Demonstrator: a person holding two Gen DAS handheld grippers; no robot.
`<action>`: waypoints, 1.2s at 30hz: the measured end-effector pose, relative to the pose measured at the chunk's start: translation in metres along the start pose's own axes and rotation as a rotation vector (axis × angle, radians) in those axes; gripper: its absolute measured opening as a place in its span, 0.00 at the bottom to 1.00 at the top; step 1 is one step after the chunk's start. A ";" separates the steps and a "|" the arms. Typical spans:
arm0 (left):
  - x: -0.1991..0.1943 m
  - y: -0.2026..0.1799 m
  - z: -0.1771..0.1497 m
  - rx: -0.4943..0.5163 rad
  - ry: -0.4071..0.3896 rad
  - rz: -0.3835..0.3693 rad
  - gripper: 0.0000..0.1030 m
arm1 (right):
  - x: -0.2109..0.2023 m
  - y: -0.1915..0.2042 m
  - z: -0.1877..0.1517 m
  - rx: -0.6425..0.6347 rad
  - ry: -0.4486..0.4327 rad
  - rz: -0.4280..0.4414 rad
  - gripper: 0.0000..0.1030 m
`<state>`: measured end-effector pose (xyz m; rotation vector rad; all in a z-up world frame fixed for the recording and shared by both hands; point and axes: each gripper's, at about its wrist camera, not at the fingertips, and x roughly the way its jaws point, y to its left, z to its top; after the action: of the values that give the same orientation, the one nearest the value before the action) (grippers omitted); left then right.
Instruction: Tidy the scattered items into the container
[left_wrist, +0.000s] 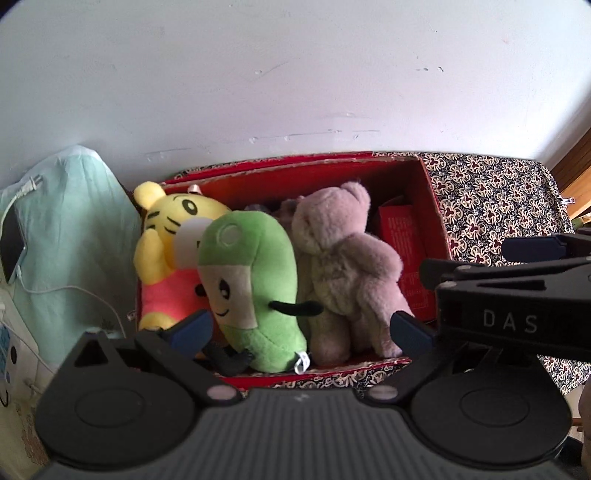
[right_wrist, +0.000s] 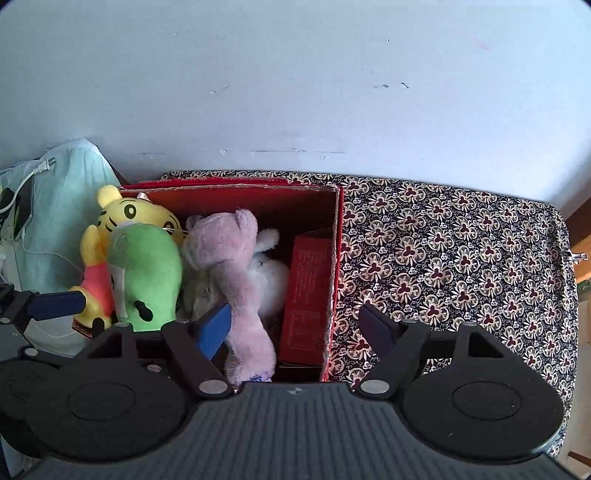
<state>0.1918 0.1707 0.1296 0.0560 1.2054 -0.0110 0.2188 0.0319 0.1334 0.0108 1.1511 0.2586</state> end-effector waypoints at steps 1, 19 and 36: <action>0.000 0.003 0.000 0.004 0.000 -0.003 0.99 | 0.001 0.004 0.000 0.005 -0.002 -0.002 0.76; -0.003 0.042 -0.006 0.030 -0.013 -0.063 0.99 | 0.012 0.031 -0.007 0.091 0.021 -0.013 0.76; -0.007 0.085 -0.007 -0.063 -0.039 0.000 0.99 | 0.008 0.035 0.000 0.117 0.019 0.002 0.78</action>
<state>0.1865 0.2554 0.1367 0.0007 1.1656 0.0259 0.2146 0.0676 0.1311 0.1131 1.1835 0.1933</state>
